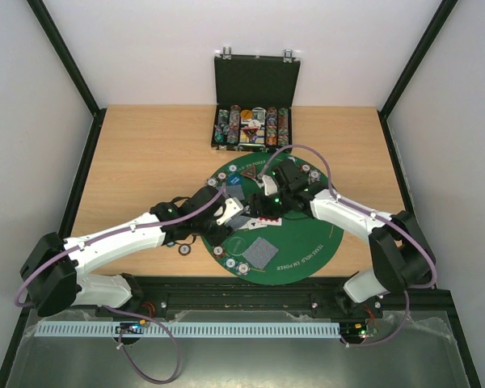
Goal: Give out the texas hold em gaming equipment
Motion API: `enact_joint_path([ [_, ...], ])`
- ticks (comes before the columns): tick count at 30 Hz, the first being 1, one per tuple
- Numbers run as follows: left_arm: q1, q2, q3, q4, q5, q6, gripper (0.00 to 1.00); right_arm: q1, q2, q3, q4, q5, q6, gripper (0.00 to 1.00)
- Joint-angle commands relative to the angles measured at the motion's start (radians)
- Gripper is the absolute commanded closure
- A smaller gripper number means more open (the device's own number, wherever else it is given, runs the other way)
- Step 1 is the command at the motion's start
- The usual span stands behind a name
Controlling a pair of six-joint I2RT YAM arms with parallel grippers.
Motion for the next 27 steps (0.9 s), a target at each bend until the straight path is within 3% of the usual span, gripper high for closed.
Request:
enact_joint_path([
  [1, -0.008, -0.001, 0.005, 0.008, 0.001, 0.006, 0.4, -0.006, -0.043, -0.027, 0.068, -0.107, 0.055, 0.44],
  [4, -0.008, -0.001, 0.006, 0.008, -0.001, 0.006, 0.4, -0.006, -0.044, -0.035, 0.084, -0.14, 0.057, 0.51],
  [13, -0.008, 0.0, 0.005, 0.008, -0.011, 0.007, 0.4, -0.006, -0.048, -0.044, 0.043, -0.099, 0.036, 0.85],
  [19, -0.008, 0.003, 0.005, 0.007, -0.021, 0.005, 0.4, -0.011, -0.086, -0.042, 0.032, -0.013, 0.053, 0.95],
  [27, -0.009, 0.003, 0.005, 0.005, -0.031, 0.004, 0.4, -0.033, -0.113, -0.047, -0.01, 0.067, 0.041, 0.98],
])
